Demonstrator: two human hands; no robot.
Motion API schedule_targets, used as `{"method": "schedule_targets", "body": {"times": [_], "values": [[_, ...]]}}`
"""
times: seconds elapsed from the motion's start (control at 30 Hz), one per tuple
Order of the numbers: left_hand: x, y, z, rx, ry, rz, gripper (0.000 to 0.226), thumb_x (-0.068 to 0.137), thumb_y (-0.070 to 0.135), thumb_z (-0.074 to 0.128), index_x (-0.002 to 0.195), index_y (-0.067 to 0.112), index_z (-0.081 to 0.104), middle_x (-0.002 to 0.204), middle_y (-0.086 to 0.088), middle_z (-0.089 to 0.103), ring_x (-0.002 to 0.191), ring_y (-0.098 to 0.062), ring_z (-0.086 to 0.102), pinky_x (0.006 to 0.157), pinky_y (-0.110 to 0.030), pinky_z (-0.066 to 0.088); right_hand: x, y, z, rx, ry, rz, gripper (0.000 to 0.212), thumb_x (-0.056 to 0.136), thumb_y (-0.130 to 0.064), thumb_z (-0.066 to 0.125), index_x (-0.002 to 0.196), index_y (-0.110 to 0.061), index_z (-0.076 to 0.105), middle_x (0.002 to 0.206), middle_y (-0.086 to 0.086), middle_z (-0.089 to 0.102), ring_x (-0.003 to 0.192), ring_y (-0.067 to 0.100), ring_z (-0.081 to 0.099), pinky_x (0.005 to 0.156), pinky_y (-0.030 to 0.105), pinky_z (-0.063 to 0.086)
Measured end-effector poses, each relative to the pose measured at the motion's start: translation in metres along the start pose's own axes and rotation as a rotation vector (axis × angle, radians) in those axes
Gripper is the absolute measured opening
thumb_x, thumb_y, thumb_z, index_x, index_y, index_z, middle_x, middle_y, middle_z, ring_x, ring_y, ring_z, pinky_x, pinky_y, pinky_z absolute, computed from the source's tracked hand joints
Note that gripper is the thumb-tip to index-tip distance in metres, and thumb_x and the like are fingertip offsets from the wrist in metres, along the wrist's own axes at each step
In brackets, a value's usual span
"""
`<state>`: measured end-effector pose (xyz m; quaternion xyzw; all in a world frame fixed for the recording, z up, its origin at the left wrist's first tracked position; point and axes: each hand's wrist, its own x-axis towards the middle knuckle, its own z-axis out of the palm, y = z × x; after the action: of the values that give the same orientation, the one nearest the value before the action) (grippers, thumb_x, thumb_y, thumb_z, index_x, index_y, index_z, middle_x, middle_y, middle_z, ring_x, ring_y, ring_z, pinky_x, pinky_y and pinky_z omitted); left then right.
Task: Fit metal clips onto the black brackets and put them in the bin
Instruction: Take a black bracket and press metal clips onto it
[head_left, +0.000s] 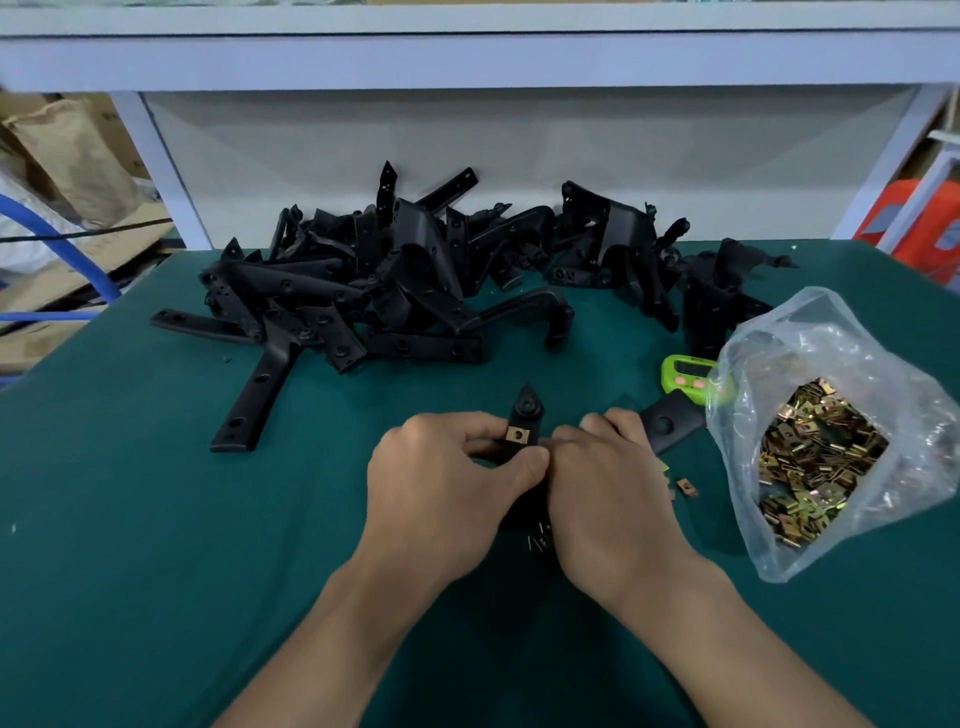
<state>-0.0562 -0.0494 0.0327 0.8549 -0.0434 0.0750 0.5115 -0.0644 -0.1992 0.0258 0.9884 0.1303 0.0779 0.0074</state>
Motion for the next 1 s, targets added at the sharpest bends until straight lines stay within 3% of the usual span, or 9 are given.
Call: {"method": "schedule_targets", "body": {"times": [0.13, 0.27, 0.4, 0.47, 0.53, 0.73, 0.8, 0.9, 1.0], "values": [[-0.008, 0.009, 0.005, 0.113, 0.097, 0.094, 0.019, 0.073, 0.051, 0.077, 0.09, 0.054, 0.071, 0.081, 0.042, 0.067, 0.081, 0.015, 0.066, 0.08, -0.026, 0.058, 0.001, 0.002, 0.002, 0.025, 0.023, -0.003, 0.017, 0.078, -0.019, 0.05, 0.083, -0.034, 0.044, 0.084, -0.012, 0.045, 0.088, 0.016, 0.041, 0.092, 0.032, 0.02], [-0.002, 0.007, -0.002, 0.191, 0.114, 0.237, 0.024, 0.078, 0.066, 0.058, 0.101, 0.061, 0.064, 0.081, 0.042, 0.065, 0.075, 0.013, 0.063, 0.068, -0.011, 0.048, 0.002, 0.008, 0.004, 0.06, 0.128, 0.021, 0.025, 0.069, -0.013, 0.058, 0.074, -0.033, 0.044, 0.074, -0.012, 0.046, 0.076, 0.016, 0.04, 0.08, 0.029, 0.018], [0.03, -0.025, -0.034, 0.185, 0.182, 0.022, 0.013, 0.086, 0.042, 0.069, 0.094, 0.049, 0.076, 0.086, 0.044, 0.066, 0.085, 0.013, 0.063, 0.08, -0.013, 0.051, 0.003, 0.015, 0.009, 0.098, 0.228, 0.078, 0.041, 0.056, 0.002, 0.061, 0.065, -0.03, 0.037, 0.065, -0.011, 0.044, 0.068, 0.017, 0.034, 0.077, 0.029, 0.019], [0.038, -0.044, -0.044, 0.233, 0.121, -0.067, 0.018, 0.087, 0.026, 0.073, 0.084, 0.042, 0.08, 0.076, 0.046, 0.063, 0.081, 0.018, 0.06, 0.069, -0.001, 0.044, 0.003, 0.016, 0.011, 0.106, 0.23, 0.075, 0.04, 0.057, 0.001, 0.061, 0.064, -0.029, 0.035, 0.064, -0.011, 0.044, 0.069, 0.018, 0.034, 0.078, 0.029, 0.019], [0.041, -0.054, -0.044, 0.284, 0.031, -0.098, 0.013, 0.085, 0.027, 0.076, 0.083, 0.04, 0.08, 0.067, 0.045, 0.061, 0.076, 0.025, 0.056, 0.062, 0.004, 0.036, 0.003, 0.016, 0.014, 0.107, 0.238, 0.066, 0.042, 0.056, 0.0, 0.061, 0.063, -0.029, 0.032, 0.064, -0.011, 0.042, 0.069, 0.019, 0.036, 0.078, 0.028, 0.017], [0.04, -0.063, -0.028, 0.423, 0.036, -0.041, 0.016, 0.084, 0.03, 0.077, 0.1, 0.033, 0.077, 0.084, 0.018, 0.066, 0.083, -0.01, 0.063, 0.075, -0.024, 0.049, 0.005, 0.017, 0.018, 0.089, 0.234, 0.052, 0.038, 0.055, 0.0, 0.063, 0.064, -0.028, 0.038, 0.064, -0.01, 0.046, 0.069, 0.02, 0.04, 0.077, 0.029, 0.019], [0.041, -0.065, -0.026, 0.425, 0.069, -0.043, 0.015, 0.086, 0.027, 0.077, 0.101, 0.03, 0.078, 0.086, 0.015, 0.067, 0.084, -0.016, 0.063, 0.075, -0.026, 0.047, 0.004, 0.016, 0.019, 0.104, 0.221, 0.048, 0.036, 0.056, -0.001, 0.063, 0.065, -0.027, 0.041, 0.064, -0.01, 0.047, 0.07, 0.021, 0.046, 0.078, 0.031, 0.023], [0.043, -0.065, -0.026, 0.488, 0.115, 0.042, 0.008, 0.092, 0.026, 0.073, 0.093, 0.025, 0.081, 0.086, 0.007, 0.069, 0.082, -0.022, 0.064, 0.071, -0.028, 0.045, 0.004, 0.015, 0.019, 0.113, 0.198, 0.048, 0.037, 0.056, 0.0, 0.064, 0.066, -0.028, 0.042, 0.066, -0.01, 0.048, 0.071, 0.02, 0.045, 0.079, 0.03, 0.022], [0.041, -0.059, -0.022, 0.465, 0.188, 0.065, 0.024, 0.095, 0.029, 0.066, 0.074, 0.023, 0.075, 0.071, 0.007, 0.064, 0.067, -0.02, 0.06, 0.06, -0.032, 0.046, 0.003, 0.013, 0.018, 0.142, 0.197, 0.052, 0.044, 0.058, 0.001, 0.065, 0.064, -0.031, 0.035, 0.065, -0.01, 0.046, 0.07, 0.019, 0.041, 0.079, 0.03, 0.022]]}}
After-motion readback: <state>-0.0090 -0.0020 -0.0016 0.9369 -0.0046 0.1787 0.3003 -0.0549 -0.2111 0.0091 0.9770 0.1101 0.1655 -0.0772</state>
